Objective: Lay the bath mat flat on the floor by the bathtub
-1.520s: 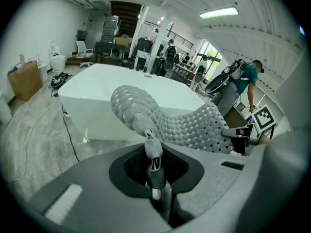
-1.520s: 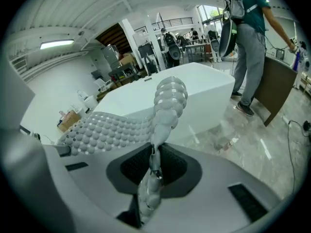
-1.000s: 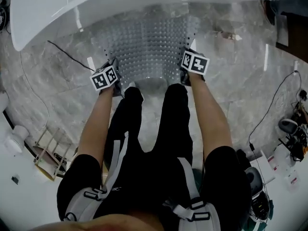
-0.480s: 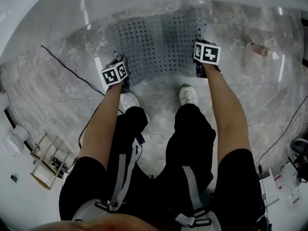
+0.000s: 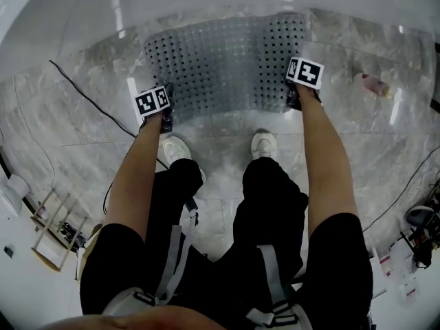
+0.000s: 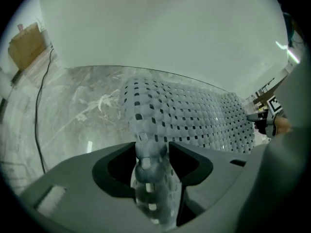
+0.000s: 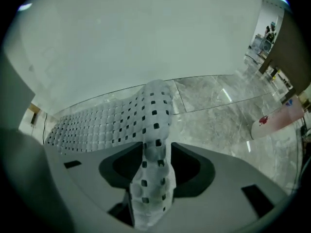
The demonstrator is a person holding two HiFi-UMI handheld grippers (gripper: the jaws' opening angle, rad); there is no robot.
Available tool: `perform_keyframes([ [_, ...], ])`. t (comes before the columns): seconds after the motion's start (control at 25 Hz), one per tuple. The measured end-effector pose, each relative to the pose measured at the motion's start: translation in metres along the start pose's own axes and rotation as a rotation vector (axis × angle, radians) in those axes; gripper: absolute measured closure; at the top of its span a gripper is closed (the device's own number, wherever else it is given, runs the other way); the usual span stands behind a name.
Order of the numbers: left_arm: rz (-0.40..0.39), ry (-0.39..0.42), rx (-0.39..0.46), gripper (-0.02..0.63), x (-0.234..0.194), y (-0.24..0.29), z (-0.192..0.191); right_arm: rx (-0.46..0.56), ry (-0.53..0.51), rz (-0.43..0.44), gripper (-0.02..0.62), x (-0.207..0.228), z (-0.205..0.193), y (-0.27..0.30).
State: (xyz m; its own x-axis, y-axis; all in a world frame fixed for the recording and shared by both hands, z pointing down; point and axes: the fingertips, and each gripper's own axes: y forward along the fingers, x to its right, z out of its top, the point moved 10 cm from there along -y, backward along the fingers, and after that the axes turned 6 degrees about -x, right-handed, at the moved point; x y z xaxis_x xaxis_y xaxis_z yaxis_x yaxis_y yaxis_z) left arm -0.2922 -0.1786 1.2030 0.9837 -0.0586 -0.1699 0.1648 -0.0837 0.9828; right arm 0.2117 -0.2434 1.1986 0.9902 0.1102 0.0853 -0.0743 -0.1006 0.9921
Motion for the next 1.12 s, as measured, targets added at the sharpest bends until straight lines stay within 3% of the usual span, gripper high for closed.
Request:
perform_keyframes([
  [0.08, 0.043, 0.036, 0.008, 0.374, -0.002, -0.013, 0.001, 0.005, -0.009, 0.018, 0.419, -0.004, -0.002, -0.009],
  [0.28, 0.043, 0.073, 0.064, 0.379, 0.016, -0.071, -0.002, 0.056, -0.014, 0.116, 0.417, -0.027, -0.011, -0.058],
  [0.36, 0.024, 0.070, 0.110, 0.478, 0.032, -0.106, 0.005, 0.081, -0.034, 0.157, 0.436, -0.042, -0.011, -0.089],
  [0.44, 0.005, 0.077, 0.171, 0.598, 0.050, -0.148, 0.013, 0.112, -0.056, 0.176, 0.526, -0.056, -0.014, -0.126],
  [0.52, -0.035, 0.096, 0.231, 0.601, 0.073, -0.192, 0.017, 0.152, -0.068, 0.187, 0.586, -0.068, -0.019, -0.168],
  [0.76, -0.110, 0.119, 0.372, 0.601, 0.138, -0.337, 0.017, 0.324, -0.081, 0.286, 0.590, -0.096, -0.026, -0.326],
  [0.84, -0.144, 0.129, 0.441, 0.603, 0.161, -0.389, 0.025, 0.409, -0.133, 0.267, 0.591, -0.106, -0.023, -0.387],
  [0.96, -0.161, 0.210, 0.539, 0.603, 0.195, -0.478, 0.038, 0.576, -0.219, 0.204, 0.591, -0.125, -0.023, -0.488],
  [1.12, -0.193, 0.296, 0.645, 0.601, 0.237, -0.604, 0.033, 0.754, -0.233, 0.183, 0.591, -0.144, -0.037, -0.621],
])
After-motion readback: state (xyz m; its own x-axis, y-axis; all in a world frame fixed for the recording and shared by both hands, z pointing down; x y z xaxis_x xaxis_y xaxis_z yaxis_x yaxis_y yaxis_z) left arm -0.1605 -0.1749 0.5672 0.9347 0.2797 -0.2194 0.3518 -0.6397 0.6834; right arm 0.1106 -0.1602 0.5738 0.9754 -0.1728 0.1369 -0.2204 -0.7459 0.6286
